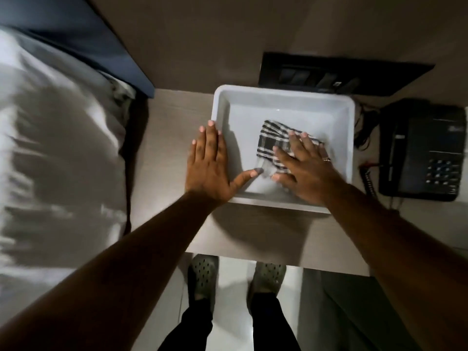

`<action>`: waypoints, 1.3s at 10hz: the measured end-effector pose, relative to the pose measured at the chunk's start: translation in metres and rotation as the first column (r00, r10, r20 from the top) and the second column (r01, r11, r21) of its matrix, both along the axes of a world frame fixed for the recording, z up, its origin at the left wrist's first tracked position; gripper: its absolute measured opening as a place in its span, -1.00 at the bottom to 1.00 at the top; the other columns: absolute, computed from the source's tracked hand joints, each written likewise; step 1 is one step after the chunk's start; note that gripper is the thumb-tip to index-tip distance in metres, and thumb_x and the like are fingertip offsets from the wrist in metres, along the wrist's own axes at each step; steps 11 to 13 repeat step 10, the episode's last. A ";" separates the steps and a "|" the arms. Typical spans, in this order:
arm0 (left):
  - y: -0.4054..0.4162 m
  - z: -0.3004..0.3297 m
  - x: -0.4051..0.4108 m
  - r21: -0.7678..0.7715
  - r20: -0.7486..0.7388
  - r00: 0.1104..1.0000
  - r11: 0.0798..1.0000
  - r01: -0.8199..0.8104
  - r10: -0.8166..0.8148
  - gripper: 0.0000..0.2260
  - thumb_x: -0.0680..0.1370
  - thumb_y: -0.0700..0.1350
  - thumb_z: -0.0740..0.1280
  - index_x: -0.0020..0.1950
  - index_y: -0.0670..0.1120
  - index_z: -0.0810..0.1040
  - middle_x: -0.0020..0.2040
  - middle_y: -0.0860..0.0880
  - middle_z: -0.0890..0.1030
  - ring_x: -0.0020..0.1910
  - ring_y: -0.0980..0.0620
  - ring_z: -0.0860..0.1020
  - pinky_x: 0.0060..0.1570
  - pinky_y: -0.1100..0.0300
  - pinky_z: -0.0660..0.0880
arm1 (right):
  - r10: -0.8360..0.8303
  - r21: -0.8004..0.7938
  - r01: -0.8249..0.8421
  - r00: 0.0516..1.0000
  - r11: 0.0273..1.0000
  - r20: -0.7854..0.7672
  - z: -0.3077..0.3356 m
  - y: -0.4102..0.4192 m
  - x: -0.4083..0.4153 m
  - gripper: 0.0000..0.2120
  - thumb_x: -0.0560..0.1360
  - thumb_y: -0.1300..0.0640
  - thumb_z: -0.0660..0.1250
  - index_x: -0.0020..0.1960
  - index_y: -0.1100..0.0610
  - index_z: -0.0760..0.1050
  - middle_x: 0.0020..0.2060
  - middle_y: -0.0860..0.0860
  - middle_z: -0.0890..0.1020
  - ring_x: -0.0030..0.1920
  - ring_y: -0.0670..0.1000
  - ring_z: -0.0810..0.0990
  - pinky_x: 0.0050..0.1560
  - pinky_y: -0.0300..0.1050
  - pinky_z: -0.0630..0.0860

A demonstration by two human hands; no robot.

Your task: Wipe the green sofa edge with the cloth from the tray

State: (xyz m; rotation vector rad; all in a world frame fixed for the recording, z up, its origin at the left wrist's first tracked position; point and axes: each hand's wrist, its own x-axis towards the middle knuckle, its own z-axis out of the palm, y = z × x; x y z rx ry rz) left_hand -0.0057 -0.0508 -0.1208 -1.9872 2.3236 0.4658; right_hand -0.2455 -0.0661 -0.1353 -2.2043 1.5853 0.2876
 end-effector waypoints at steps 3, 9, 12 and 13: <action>0.001 -0.004 -0.002 -0.042 -0.008 1.000 0.999 -0.015 0.014 0.06 0.43 0.56 -0.13 0.60 -0.27 -0.08 0.62 -0.27 -0.11 0.62 -0.20 -0.13 0.59 -0.09 -0.12 | 0.019 -0.086 -0.024 0.998 0.996 -0.061 -0.013 0.006 0.015 -0.22 0.45 -0.45 0.02 0.52 -0.02 0.12 0.56 0.19 0.14 0.54 0.32 0.06 0.42 0.48 -0.02; -0.001 -0.004 -0.001 0.019 0.015 1.000 1.000 -0.005 0.004 0.08 0.41 0.59 -0.20 0.60 -0.26 -0.10 0.62 -0.26 -0.13 0.61 -0.21 -0.13 0.58 -0.10 -0.11 | -0.118 0.001 0.118 0.993 0.993 -0.033 -0.013 -0.015 0.026 -0.18 0.43 -0.48 -0.27 0.55 -0.04 -0.21 0.59 0.13 -0.16 0.56 0.19 -0.25 0.47 0.42 -0.20; 0.000 0.006 0.000 0.031 0.034 0.999 0.999 0.013 -0.014 0.10 0.40 0.59 -0.25 0.59 -0.28 -0.09 0.62 -0.28 -0.10 0.61 -0.24 -0.09 0.58 -0.15 -0.06 | -0.421 0.008 0.442 0.847 0.897 0.324 0.031 -0.020 0.027 -0.21 0.48 -0.40 -0.11 0.56 0.02 -0.07 0.59 0.13 -0.08 0.57 0.16 -0.19 0.51 0.32 -0.20; 0.000 0.006 0.000 0.031 0.034 0.999 0.999 0.013 -0.014 0.10 0.40 0.59 -0.25 0.59 -0.28 -0.09 0.62 -0.28 -0.10 0.61 -0.24 -0.09 0.58 -0.15 -0.06 | -0.421 0.008 0.442 0.847 0.897 0.324 0.031 -0.020 0.027 -0.21 0.48 -0.40 -0.11 0.56 0.02 -0.07 0.59 0.13 -0.08 0.57 0.16 -0.19 0.51 0.32 -0.20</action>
